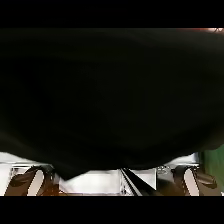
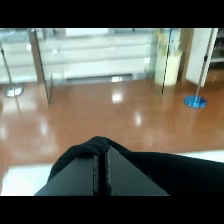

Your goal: Fold the shirts.

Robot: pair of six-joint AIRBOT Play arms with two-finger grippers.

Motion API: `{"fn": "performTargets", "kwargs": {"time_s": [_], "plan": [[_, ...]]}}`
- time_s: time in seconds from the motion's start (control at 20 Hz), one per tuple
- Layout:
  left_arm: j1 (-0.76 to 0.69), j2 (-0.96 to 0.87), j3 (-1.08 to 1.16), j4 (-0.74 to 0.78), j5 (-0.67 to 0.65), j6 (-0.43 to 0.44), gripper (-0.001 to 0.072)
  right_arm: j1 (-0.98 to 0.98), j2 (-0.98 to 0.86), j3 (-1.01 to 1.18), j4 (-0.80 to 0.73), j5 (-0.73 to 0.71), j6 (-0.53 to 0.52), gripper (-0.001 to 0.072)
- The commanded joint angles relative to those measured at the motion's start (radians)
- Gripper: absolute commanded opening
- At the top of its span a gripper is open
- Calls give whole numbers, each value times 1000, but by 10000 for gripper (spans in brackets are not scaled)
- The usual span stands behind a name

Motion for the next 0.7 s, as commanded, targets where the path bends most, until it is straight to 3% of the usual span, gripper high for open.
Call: {"fn": "performTargets", "kwargs": {"time_s": [0.0, 0.15, 0.3, 0.5, 0.65], "plan": [[-12, 8, -138, 46, -9, -35, 20, -1, 16, -191, 124, 49, 6, 27], [-12, -41, -392, 26, 36, -42, 21, -1, 0, -465, 167, -95, -60, 27], [-12, -172, -613, -116, 223, -4, 21, 2, -147, -656, 240, -261, -129, 27], [-22, -508, -682, -302, 406, 52, 21, 67, -486, -680, 362, -467, -248, 27], [-63, -739, -634, -349, 518, 51, 21, 115, -767, -599, 369, -568, -256, 27]]}}
